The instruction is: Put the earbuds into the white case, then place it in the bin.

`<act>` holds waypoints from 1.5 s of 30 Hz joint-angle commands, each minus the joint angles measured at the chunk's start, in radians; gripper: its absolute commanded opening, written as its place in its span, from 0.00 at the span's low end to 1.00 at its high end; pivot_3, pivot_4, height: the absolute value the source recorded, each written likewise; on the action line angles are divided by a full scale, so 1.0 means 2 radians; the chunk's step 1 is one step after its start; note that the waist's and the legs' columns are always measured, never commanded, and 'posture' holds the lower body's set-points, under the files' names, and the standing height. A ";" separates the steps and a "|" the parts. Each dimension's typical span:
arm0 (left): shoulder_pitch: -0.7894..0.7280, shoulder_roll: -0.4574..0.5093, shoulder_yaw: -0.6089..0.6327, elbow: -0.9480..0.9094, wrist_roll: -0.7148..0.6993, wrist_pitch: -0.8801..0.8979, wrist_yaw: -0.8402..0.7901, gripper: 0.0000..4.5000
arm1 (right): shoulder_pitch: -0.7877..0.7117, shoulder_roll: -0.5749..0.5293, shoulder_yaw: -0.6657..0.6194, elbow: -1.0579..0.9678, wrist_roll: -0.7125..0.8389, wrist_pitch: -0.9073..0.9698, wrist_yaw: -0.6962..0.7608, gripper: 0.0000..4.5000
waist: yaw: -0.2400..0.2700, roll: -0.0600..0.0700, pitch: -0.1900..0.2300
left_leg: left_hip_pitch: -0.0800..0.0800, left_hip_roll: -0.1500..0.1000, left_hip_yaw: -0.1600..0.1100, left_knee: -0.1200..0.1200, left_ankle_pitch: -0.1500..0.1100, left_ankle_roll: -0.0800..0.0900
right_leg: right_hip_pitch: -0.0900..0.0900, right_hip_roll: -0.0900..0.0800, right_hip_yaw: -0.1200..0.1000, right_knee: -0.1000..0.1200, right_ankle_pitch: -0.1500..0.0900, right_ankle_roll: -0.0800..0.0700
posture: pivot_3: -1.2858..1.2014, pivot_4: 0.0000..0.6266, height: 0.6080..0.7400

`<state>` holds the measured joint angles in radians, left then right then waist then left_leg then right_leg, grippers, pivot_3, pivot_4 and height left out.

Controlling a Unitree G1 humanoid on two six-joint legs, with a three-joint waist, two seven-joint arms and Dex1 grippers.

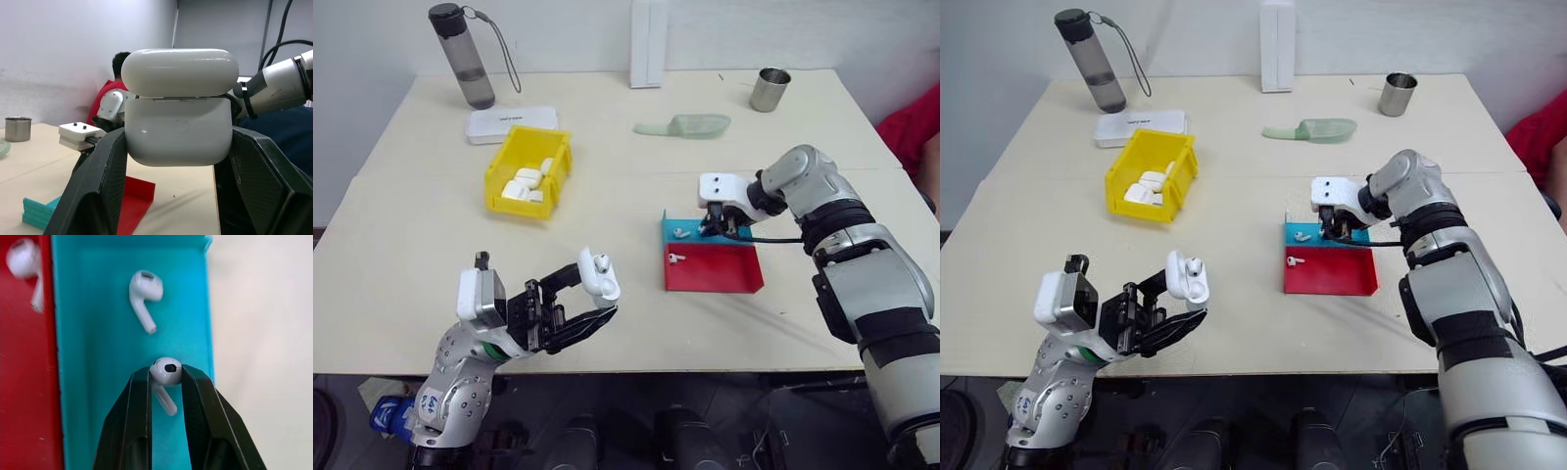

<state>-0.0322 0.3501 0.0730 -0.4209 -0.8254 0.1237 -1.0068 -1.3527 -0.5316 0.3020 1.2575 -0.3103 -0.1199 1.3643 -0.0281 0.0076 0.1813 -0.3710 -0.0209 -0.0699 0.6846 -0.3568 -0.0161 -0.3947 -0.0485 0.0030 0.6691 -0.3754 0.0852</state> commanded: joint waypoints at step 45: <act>-0.146 -0.064 -0.012 0.072 -0.018 0.042 -0.033 0.61 | 0.363 0.070 -0.194 -0.810 0.837 0.566 -0.313 0.10 | 0.001 0.000 0.000 | 0.000 0.000 -0.001 0.000 0.000 0.000 | 0.000 0.000 0.000 0.000 0.000 0.000 | 0.52 0.24 1.00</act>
<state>-0.3198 0.2340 0.0526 -0.2565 -0.8561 0.2263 -1.0721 -0.6354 -0.3831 -0.1051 -0.3284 1.3788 1.0142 0.7330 -0.0270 0.0076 0.1813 -0.3708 -0.0209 -0.0721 0.6848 -0.3567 -0.0158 -0.3938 -0.0476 0.0030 0.6697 -0.3754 0.0852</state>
